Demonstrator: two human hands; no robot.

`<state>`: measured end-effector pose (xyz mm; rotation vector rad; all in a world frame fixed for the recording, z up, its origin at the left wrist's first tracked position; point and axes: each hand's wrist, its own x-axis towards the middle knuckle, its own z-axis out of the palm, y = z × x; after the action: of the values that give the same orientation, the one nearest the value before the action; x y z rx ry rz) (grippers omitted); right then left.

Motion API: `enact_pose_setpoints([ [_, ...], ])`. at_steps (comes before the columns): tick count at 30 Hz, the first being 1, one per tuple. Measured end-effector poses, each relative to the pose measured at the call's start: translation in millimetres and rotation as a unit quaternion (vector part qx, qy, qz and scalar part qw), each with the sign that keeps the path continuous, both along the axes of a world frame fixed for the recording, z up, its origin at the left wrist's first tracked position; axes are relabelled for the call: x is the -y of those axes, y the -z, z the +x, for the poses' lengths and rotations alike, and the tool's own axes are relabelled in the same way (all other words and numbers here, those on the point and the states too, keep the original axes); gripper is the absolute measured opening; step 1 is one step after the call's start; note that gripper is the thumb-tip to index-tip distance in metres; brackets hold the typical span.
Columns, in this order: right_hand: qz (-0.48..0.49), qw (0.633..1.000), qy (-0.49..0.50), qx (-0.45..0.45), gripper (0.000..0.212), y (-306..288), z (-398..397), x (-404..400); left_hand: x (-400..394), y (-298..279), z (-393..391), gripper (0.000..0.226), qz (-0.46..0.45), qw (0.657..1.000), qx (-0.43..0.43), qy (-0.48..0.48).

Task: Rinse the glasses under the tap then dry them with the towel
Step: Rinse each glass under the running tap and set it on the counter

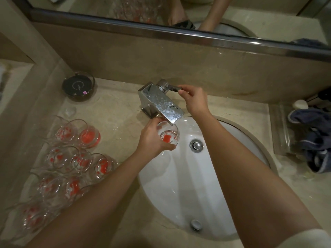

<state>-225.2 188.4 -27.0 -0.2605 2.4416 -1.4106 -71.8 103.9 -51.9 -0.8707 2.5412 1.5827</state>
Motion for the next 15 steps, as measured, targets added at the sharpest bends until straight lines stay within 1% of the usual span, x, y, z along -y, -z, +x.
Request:
enact_pose_setpoints([
  [6,-0.005,1.0,0.0,0.003,0.024,4,-1,-1,0,0,-3,0.078,0.005,1.0,0.003,0.007],
  [10,-0.041,0.999,0.015,0.026,0.031,10,4,-11,1,0,-4,0.08,0.027,1.0,0.008,0.011],
  [12,-0.054,0.994,0.036,0.085,0.036,22,14,-22,1,-2,-5,0.077,0.058,0.998,0.012,0.01],
  [14,-0.055,0.978,0.052,0.192,0.038,37,29,-36,2,-4,-7,0.072,0.097,0.995,0.01,0.0],
  [15,-0.056,0.964,0.052,0.255,0.042,44,37,-43,2,-3,-8,0.072,0.118,0.993,0.008,-0.006],
])
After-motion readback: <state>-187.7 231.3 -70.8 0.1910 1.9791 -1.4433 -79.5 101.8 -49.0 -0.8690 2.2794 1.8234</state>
